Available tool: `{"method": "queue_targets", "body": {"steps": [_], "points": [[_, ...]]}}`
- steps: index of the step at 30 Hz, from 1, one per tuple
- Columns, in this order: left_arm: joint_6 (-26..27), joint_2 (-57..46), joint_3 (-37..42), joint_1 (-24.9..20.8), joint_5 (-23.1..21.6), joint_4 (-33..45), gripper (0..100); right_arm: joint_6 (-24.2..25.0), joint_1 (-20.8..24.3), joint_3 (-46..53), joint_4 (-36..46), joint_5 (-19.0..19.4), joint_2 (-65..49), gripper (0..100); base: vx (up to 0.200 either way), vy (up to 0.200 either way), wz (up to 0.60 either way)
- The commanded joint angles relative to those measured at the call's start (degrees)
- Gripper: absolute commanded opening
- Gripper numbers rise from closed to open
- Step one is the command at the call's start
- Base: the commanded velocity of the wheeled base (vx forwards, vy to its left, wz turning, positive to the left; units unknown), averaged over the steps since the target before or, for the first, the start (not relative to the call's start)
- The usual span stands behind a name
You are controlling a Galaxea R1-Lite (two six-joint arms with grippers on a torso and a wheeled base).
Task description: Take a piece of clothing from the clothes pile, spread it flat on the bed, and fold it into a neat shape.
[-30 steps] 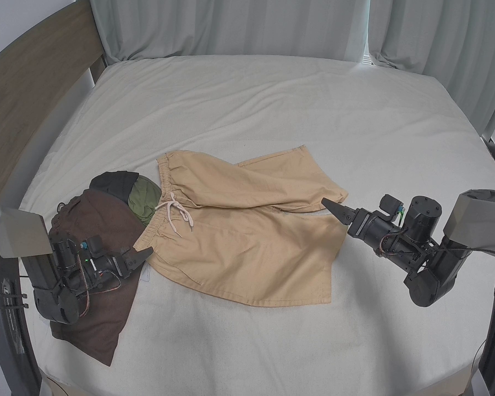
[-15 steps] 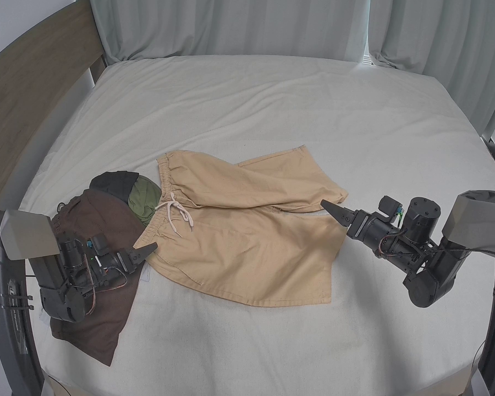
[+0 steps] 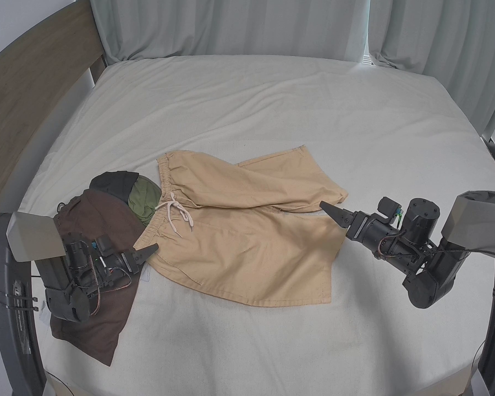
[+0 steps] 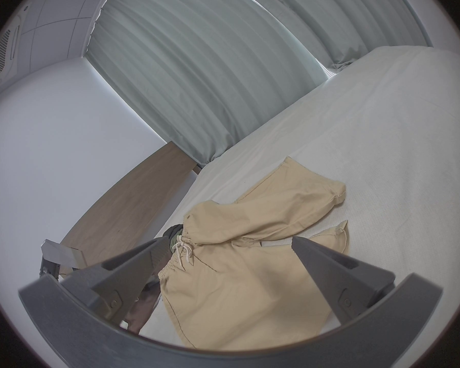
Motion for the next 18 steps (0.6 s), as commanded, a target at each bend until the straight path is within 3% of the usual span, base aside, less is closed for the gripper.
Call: {"method": "queue_targets", "body": {"steps": [1,7,18], "points": [[0.0,0.8,-0.8,0.1,0.0,0.0,0,-0.1,0.1,0.3,0.0,0.0,0.0,100,0.0,0.0,0.0],[-0.1,1.1,-1.0,0.1,0.0,0.0,0,-0.5,0.3,2.4,-0.1,0.4,-0.3,100,0.0,0.0,0.0],[0.0,1.1,-0.6,0.1,0.0,0.0,0,-10.1,0.3,14.7,0.3,9.0,0.0,100,0.0,0.0,0.0]]}}
